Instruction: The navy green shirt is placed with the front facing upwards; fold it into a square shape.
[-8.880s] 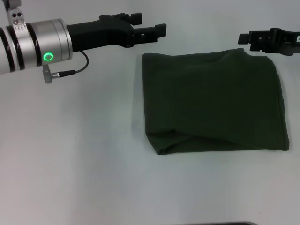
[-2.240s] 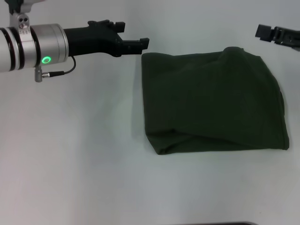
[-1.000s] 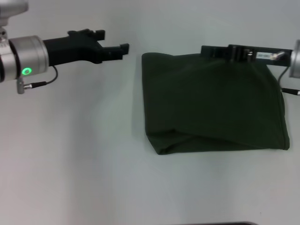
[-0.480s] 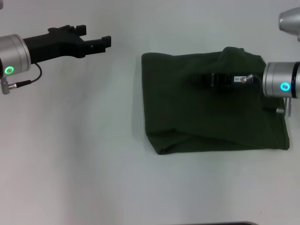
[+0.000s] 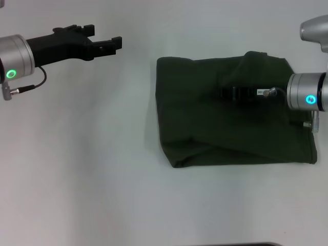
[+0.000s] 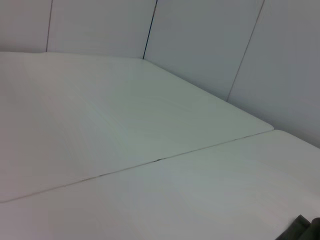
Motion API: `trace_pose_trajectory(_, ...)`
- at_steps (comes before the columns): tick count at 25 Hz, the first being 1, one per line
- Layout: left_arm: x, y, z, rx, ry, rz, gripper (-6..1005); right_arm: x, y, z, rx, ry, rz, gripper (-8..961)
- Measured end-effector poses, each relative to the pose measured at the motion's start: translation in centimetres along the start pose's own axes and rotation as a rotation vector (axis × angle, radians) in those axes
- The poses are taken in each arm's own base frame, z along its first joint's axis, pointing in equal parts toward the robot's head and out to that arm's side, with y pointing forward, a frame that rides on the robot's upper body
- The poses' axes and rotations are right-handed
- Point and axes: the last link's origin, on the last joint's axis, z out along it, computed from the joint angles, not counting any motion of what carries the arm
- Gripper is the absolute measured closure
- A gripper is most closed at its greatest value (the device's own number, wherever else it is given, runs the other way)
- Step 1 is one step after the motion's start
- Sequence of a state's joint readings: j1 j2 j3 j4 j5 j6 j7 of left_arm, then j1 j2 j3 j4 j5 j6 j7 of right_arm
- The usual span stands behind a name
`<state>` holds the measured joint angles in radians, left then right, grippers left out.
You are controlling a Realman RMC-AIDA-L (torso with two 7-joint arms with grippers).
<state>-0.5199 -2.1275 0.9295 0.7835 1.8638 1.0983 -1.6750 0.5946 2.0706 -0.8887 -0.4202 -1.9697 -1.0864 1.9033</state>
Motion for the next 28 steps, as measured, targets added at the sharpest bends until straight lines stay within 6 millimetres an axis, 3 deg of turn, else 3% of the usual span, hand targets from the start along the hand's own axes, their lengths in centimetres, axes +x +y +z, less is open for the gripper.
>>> trace_pose_trajectory(13,0.1,0.1,0.1,0.001,0.003,-0.002,82,-3.2,2.3,-1.7,-0.147,-0.081,-0.085,950)
trace_pose_trajectory(17,0.2,0.2,0.3,-0.002,0.004,-0.002,82,-3.6,1.8,-1.7,-0.110,-0.100,-0.080,951)
trace_pose_trajectory(28,0.2,0.3,0.4,-0.005,0.005,-0.004,82,-1.0,-0.4,-0.9,0.009,-0.059,-0.020,950)
